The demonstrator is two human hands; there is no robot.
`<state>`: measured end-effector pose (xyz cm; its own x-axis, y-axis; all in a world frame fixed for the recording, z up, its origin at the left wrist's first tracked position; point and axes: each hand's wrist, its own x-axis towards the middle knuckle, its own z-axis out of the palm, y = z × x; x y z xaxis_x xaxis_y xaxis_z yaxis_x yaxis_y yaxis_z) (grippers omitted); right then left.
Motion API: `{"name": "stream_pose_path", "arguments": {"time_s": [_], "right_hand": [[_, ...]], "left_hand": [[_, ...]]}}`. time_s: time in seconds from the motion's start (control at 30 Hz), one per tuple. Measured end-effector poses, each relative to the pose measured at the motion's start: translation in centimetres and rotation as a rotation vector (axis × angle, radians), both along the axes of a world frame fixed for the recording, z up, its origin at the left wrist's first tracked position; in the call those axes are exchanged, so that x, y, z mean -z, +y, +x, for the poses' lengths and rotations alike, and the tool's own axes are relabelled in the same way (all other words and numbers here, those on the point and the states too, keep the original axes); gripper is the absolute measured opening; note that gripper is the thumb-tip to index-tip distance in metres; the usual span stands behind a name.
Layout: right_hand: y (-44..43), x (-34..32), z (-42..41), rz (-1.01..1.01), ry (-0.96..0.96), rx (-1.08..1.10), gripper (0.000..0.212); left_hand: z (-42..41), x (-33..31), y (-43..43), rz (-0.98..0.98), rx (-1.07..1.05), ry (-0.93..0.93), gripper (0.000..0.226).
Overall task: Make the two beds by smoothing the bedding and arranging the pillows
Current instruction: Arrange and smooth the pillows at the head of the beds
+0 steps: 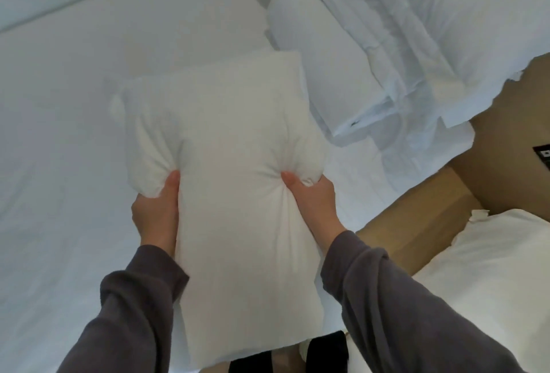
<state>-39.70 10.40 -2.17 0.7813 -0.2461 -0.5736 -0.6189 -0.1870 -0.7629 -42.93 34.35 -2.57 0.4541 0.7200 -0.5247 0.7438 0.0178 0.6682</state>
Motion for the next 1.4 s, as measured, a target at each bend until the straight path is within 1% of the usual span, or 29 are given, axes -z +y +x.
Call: {"name": "stream_pose_path", "arguments": {"time_s": [0.1,0.2,0.27,0.37,0.5,0.6,0.63,0.73,0.8,0.9,0.97,1.03,1.13,1.23,1.33,1.4], "right_hand": [[-2.4,-5.9,-2.2,0.024,-0.01,0.058,0.022],[-5.2,-12.0,-5.5,0.03,-0.033,0.129,0.025],[-7.3,-16.2,-8.2,0.025,-0.062,0.196,0.026],[-10.1,-22.8,-12.0,0.017,-0.116,0.323,0.02],[-13.5,-28.6,-17.8,-0.043,-0.185,0.528,0.026],[-15.5,-32.0,-21.3,-0.07,-0.233,0.676,0.044],[-16.2,-32.7,-22.6,-0.073,-0.25,0.717,0.043],[-18.0,-34.0,-26.3,-0.085,-0.295,0.825,0.026],[-19.1,-34.4,-28.4,-0.078,-0.324,0.895,0.02],[-20.9,-34.5,-31.0,-0.062,-0.344,0.994,0.016],[-22.5,-34.3,-32.5,-0.055,-0.343,1.044,0.014],[-24.4,-33.7,-33.9,-0.047,-0.334,1.08,0.015],[-27.1,-33.1,-35.5,-0.033,-0.33,1.125,0.018],[-30.4,-33.0,-36.4,-0.052,-0.34,1.15,0.014],[-33.9,-33.3,-37.5,-0.068,-0.335,1.17,0.013],[-35.8,-33.8,-38.4,-0.081,-0.336,1.184,0.014]], "left_hand": [[-1.6,-5.7,-2.0,-0.025,-0.003,-0.067,0.06],[-3.4,-11.3,-4.6,-0.074,0.021,-0.138,0.054],[-4.6,-15.0,-6.7,-0.117,0.075,-0.182,0.05],[-5.2,-20.6,-10.1,-0.177,0.187,-0.268,0.046],[-6.0,-26.5,-14.6,-0.242,0.394,-0.342,0.031],[-6.0,-30.2,-18.3,-0.285,0.562,-0.404,0.031],[-6.1,-31.3,-19.5,-0.286,0.626,-0.424,0.03],[-6.7,-33.8,-23.2,-0.279,0.797,-0.473,0.02],[-7.2,-34.9,-25.4,-0.267,0.905,-0.489,0.016],[-7.9,-35.5,-28.8,-0.255,1.045,-0.479,0.023],[-8.3,-35.7,-31.4,-0.243,1.126,-0.459,0.037],[-8.4,-35.7,-34.2,-0.244,1.188,-0.433,0.044],[-8.4,-35.8,-38.3,-0.248,1.257,-0.396,0.039],[-8.7,-36.0,-42.2,-0.247,1.309,-0.4,0.036],[-9.4,-35.9,-45.8,-0.262,1.338,-0.406,0.048],[-10.0,-36.4,-48.2,-0.279,1.359,-0.393,0.049]]}}
